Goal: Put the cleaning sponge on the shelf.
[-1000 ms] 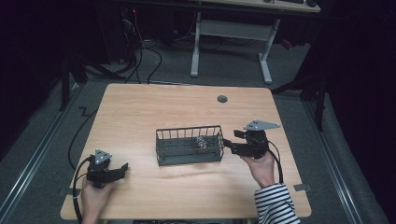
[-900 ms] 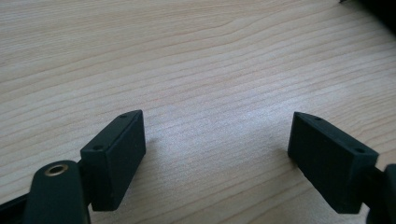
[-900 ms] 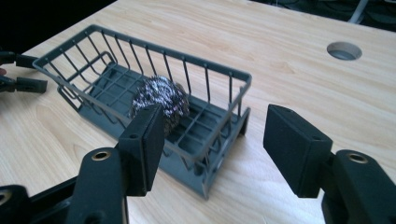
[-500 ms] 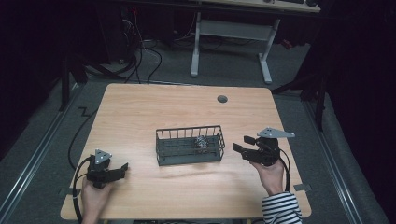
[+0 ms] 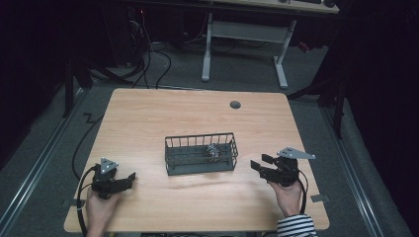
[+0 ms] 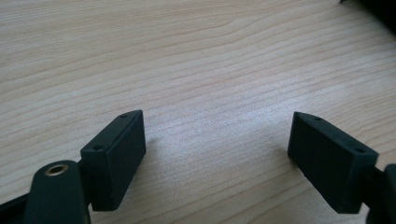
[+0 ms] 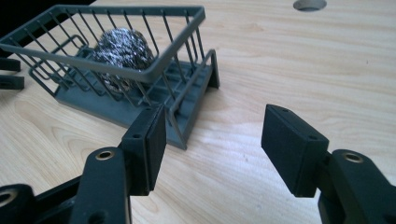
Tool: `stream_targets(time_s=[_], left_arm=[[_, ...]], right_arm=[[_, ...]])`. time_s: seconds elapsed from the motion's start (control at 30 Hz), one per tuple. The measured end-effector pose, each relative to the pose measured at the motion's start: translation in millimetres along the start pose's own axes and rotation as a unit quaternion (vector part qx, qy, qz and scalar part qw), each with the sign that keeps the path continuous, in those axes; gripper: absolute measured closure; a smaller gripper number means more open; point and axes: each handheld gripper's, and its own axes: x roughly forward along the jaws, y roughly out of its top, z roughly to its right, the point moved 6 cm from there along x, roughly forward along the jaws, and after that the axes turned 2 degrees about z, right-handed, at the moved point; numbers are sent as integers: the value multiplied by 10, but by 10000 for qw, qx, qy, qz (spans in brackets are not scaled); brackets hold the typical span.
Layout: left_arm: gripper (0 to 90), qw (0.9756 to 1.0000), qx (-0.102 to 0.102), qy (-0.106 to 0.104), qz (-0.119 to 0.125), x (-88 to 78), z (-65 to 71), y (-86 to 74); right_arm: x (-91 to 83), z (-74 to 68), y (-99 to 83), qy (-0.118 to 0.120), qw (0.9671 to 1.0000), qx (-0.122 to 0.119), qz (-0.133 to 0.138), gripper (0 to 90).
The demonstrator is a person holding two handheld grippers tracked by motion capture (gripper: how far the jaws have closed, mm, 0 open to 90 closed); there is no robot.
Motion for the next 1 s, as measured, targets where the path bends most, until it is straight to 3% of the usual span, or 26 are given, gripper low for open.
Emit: stream_targets(time_s=[0.43, 1.0], left_arm=[[199, 10000, -11, 9, 3, 0, 0, 1], [199, 10000, -12, 11, 3, 0, 0, 1]], right_arm=[[102, 106, -325, -169, 9994, 224, -215, 403], [270, 170, -559, -512, 9977, 93, -443, 401]])
